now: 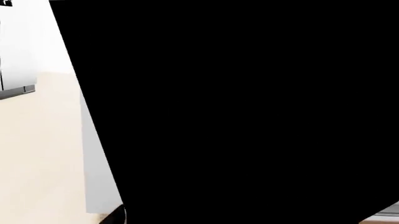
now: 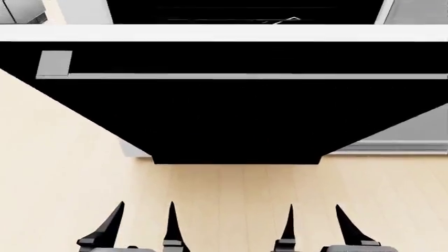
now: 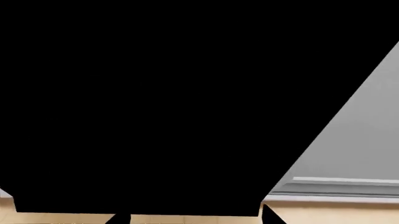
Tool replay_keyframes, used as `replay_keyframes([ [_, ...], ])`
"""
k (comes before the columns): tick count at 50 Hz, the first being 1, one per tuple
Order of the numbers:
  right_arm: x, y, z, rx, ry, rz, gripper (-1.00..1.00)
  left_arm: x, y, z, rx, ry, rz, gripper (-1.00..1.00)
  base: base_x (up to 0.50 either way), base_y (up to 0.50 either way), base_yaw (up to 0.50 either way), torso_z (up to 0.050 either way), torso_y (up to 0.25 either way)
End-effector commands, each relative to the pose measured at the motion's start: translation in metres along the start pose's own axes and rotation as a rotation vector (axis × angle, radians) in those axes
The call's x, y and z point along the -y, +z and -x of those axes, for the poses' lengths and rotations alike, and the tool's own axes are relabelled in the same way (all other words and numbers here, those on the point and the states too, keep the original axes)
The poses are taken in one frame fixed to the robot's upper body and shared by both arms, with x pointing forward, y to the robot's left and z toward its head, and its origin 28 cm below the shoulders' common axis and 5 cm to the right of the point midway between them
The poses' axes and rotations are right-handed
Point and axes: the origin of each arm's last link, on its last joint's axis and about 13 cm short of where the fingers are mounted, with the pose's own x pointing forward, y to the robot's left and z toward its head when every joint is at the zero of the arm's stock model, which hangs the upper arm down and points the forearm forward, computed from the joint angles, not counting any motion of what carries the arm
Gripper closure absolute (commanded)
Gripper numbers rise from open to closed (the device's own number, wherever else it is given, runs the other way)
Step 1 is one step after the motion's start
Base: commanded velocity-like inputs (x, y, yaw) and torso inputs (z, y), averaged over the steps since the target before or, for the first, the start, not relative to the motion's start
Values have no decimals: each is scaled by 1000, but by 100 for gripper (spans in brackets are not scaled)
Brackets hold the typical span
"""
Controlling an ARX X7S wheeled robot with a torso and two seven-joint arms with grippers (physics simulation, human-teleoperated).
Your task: Close the dishwasher door
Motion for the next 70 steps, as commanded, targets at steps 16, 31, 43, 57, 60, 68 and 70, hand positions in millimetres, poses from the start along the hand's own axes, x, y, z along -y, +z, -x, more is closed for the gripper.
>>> replay_keyframes([
  [16, -5, 1, 3, 3, 77, 7, -100, -2, -1, 0, 6, 5, 15, -100, 453, -33, 0, 0, 0],
  [31, -3, 1, 4, 3, 35, 6, -100, 1, 1, 2, 6, 2, 7, -100, 56, 0, 0, 0, 0],
  [43, -6, -3, 7, 26, 59, 25, -100, -1, -3, 4, -4, 6, 11, -100, 175, 0, 0, 0, 0],
  [57, -4, 16, -12, 72, -32, 19, -100, -7, 14, -15, 17, -23, -17, -100, 0, 0, 0, 0, 0],
  [60, -4, 26, -31, 83, -69, 7, -100, -10, 23, -32, 28, -17, -27, -100, 0, 0, 0, 0, 0],
  [68, -3, 27, -68, 69, -125, 33, -100, -5, 36, -73, 47, -44, -50, -100, 0, 0, 0, 0, 0],
  [70, -2, 28, -76, 66, -138, 35, -100, -5, 37, -80, 52, -45, -48, -100, 0, 0, 0, 0, 0],
])
